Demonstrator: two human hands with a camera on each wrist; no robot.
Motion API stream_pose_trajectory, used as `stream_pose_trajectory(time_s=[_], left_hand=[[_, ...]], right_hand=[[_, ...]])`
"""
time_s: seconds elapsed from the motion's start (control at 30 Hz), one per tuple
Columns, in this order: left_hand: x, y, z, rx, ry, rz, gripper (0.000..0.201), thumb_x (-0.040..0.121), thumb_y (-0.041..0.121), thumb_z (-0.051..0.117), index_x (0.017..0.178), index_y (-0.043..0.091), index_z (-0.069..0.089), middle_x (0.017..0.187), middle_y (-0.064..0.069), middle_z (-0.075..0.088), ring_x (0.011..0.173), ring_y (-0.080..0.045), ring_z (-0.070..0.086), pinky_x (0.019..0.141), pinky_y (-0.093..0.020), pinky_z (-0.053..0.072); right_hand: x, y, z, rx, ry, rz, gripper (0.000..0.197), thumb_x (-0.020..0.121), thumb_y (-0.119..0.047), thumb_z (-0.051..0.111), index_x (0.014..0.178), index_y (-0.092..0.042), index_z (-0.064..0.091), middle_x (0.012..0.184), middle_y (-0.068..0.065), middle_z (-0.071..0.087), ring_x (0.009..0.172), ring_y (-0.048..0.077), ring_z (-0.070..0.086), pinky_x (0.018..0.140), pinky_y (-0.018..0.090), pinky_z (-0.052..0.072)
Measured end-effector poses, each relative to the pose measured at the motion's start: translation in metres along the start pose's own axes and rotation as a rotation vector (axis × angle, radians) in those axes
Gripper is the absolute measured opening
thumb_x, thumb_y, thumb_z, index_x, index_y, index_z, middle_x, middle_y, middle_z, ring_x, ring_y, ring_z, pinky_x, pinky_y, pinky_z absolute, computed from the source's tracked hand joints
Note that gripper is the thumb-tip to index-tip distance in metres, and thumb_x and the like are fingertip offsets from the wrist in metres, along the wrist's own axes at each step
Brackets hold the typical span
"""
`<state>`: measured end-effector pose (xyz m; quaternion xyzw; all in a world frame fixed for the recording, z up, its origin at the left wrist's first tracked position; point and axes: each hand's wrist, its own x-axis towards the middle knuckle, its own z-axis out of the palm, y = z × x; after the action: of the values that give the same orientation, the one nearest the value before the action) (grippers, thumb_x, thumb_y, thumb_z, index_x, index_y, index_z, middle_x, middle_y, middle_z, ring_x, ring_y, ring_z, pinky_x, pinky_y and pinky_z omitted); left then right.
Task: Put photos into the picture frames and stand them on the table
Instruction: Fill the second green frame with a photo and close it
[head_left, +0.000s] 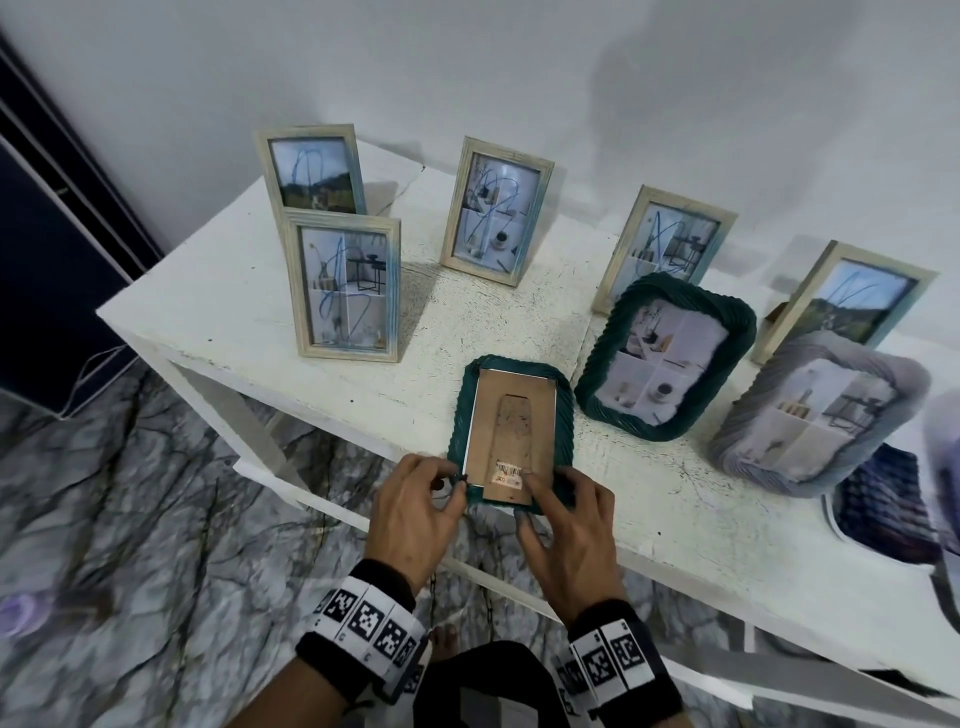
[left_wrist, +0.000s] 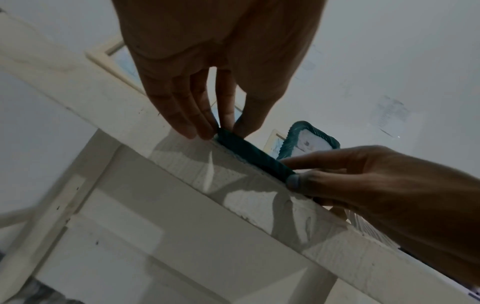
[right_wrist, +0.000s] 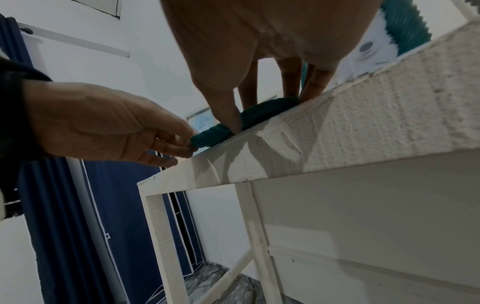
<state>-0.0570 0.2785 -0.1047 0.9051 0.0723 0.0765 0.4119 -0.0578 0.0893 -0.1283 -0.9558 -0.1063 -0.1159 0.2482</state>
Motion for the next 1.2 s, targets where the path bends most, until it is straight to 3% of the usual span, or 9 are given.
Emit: stream_pose_trajectory(time_s=[0.07, 0.2, 0.37, 0.43, 0.57, 0.7, 0.8, 0.93, 1.2], left_hand=[[0.000, -0.002, 0.003, 0.014, 0.007, 0.028, 0.006, 0.084, 0.012, 0.071, 0.089, 0.014, 0.073, 0.088, 0.003, 0.060, 0.077, -0.008, 0.057, 0.071, -0.023, 0.052], [0.001, -0.007, 0.005, -0.024, 0.025, 0.031, 0.007, 0.084, 0.011, 0.073, 0.088, 0.016, 0.076, 0.085, 0.007, 0.061, 0.073, 0.006, 0.053, 0.070, -0.003, 0.041], [0.003, -0.008, -0.001, 0.067, -0.003, 0.031, 0.007, 0.084, 0.027, 0.072, 0.091, 0.024, 0.073, 0.098, 0.007, 0.058, 0.087, -0.009, 0.058, 0.076, -0.031, 0.054], [0.009, -0.009, -0.005, 0.124, -0.004, 0.097, 0.024, 0.085, 0.042, 0.065, 0.099, 0.024, 0.070, 0.111, 0.004, 0.055, 0.101, -0.013, 0.054, 0.082, -0.032, 0.050], [0.039, 0.000, -0.010, 0.192, -0.095, 0.276, 0.045, 0.090, 0.058, 0.049, 0.123, 0.031, 0.061, 0.137, 0.002, 0.049, 0.121, -0.016, 0.045, 0.098, -0.039, 0.041], [0.078, -0.001, -0.004, 0.302, -0.291, 0.403, 0.056, 0.090, 0.068, 0.042, 0.141, 0.045, 0.040, 0.161, 0.003, 0.020, 0.144, -0.022, 0.022, 0.113, -0.045, 0.024], [0.093, -0.009, 0.004, 0.370, -0.382, 0.440, 0.064, 0.085, 0.075, 0.034, 0.144, 0.049, 0.033, 0.164, 0.004, 0.009, 0.149, -0.023, 0.010, 0.117, -0.049, 0.019], [0.095, -0.020, 0.015, 0.341, -0.343, 0.489, 0.063, 0.085, 0.074, 0.038, 0.140, 0.043, 0.043, 0.160, 0.002, 0.024, 0.149, -0.023, 0.012, 0.113, -0.053, 0.028], [0.096, -0.026, 0.019, 0.280, -0.285, 0.510, 0.062, 0.083, 0.073, 0.044, 0.137, 0.043, 0.047, 0.157, 0.004, 0.030, 0.149, -0.017, 0.013, 0.114, -0.047, 0.027]], right_hand=[[0.000, 0.001, 0.000, 0.005, -0.002, 0.004, 0.046, 0.074, -0.021, 0.079, 0.118, -0.023, 0.065, 0.119, 0.014, 0.054, 0.106, 0.032, 0.045, 0.081, 0.041, 0.050], [0.000, 0.003, 0.001, 0.010, -0.005, -0.002, 0.046, 0.074, -0.022, 0.079, 0.118, -0.023, 0.066, 0.119, 0.014, 0.054, 0.107, 0.032, 0.044, 0.081, 0.041, 0.050], [0.000, 0.003, -0.002, 0.016, -0.013, -0.021, 0.039, 0.080, -0.029, 0.069, 0.119, -0.023, 0.065, 0.119, 0.014, 0.053, 0.106, 0.032, 0.044, 0.080, 0.039, 0.049], [0.001, 0.002, -0.005, 0.008, -0.021, -0.034, 0.039, 0.082, -0.033, 0.061, 0.119, -0.023, 0.064, 0.118, 0.013, 0.053, 0.104, 0.030, 0.044, 0.079, 0.037, 0.048], [-0.001, 0.001, -0.012, -0.009, -0.064, -0.082, 0.045, 0.076, -0.026, 0.071, 0.120, -0.025, 0.062, 0.114, 0.012, 0.052, 0.100, 0.029, 0.044, 0.076, 0.039, 0.051], [0.003, -0.007, -0.027, -0.040, -0.148, -0.161, 0.039, 0.078, -0.045, 0.059, 0.114, -0.031, 0.061, 0.105, 0.005, 0.053, 0.091, 0.024, 0.048, 0.070, 0.036, 0.048], [0.023, -0.007, -0.037, -0.046, -0.130, -0.139, 0.043, 0.081, -0.054, 0.055, 0.114, -0.027, 0.060, 0.100, 0.001, 0.056, 0.088, 0.020, 0.049, 0.069, 0.034, 0.046], [0.070, 0.005, -0.032, 0.017, -0.057, -0.019, 0.048, 0.090, -0.048, 0.046, 0.122, -0.014, 0.058, 0.101, 0.008, 0.057, 0.088, 0.028, 0.053, 0.073, 0.039, 0.049], [0.102, 0.013, -0.012, -0.057, -0.222, 0.017, 0.057, 0.088, -0.045, 0.035, 0.115, -0.003, 0.061, 0.095, 0.018, 0.058, 0.083, 0.038, 0.055, 0.073, 0.045, 0.049]])
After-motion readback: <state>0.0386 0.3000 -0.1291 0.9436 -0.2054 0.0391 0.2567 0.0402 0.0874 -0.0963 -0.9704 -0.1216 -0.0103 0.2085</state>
